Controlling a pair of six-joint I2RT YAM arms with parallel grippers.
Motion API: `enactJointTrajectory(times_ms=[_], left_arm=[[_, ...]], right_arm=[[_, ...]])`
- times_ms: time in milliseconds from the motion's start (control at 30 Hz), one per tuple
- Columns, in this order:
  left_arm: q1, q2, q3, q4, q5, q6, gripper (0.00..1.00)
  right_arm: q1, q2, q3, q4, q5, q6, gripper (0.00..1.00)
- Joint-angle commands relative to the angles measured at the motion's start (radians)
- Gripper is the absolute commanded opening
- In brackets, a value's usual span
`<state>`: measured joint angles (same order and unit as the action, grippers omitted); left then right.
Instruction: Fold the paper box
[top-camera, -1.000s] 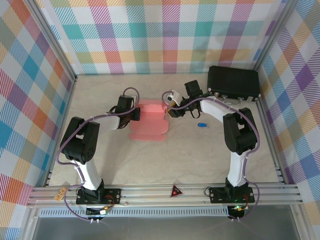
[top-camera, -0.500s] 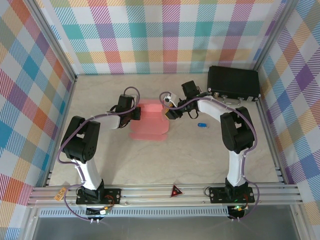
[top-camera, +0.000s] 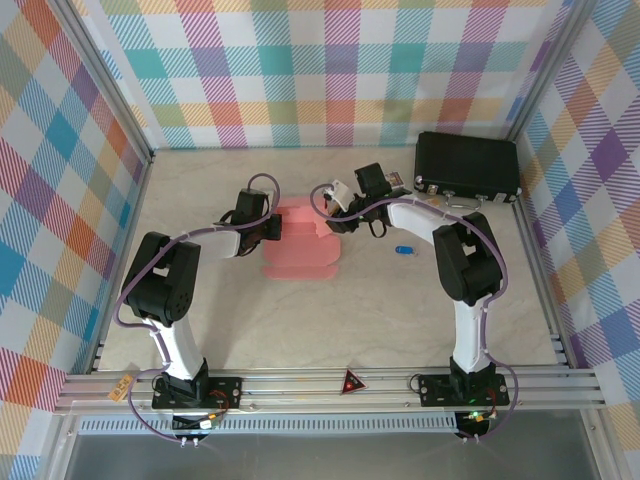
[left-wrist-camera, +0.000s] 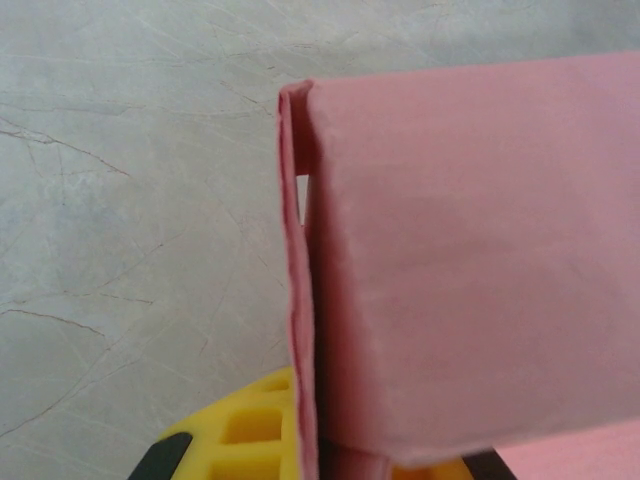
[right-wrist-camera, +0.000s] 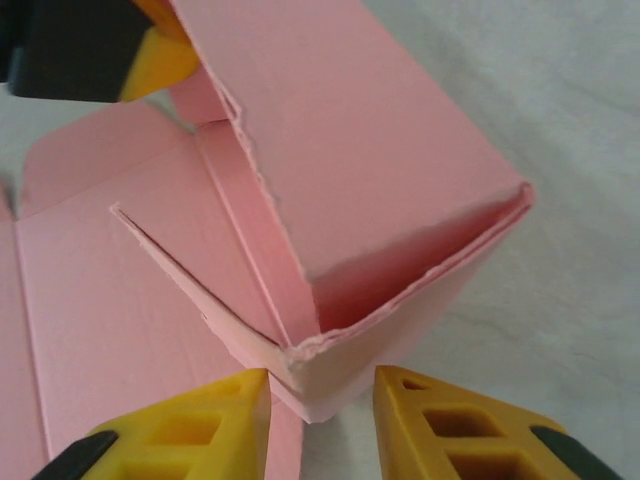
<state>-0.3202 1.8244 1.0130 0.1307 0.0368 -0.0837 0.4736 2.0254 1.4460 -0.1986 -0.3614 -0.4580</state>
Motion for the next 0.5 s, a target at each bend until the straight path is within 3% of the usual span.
enactJointTrajectory(times_ms=[0, 467], left_arm=[[-0.008, 0.005, 0.028, -0.017, 0.026, 0.022, 0.0], [-0.008, 0.006, 0.03, -0.026, 0.037, 0.017, 0.0]], right_arm=[[0.01, 0.016, 0.012, 0.059, 0.063, 0.041, 0.34], [0.05, 0.071, 0.062, 0.063, 0.122, 0.084, 0.38]])
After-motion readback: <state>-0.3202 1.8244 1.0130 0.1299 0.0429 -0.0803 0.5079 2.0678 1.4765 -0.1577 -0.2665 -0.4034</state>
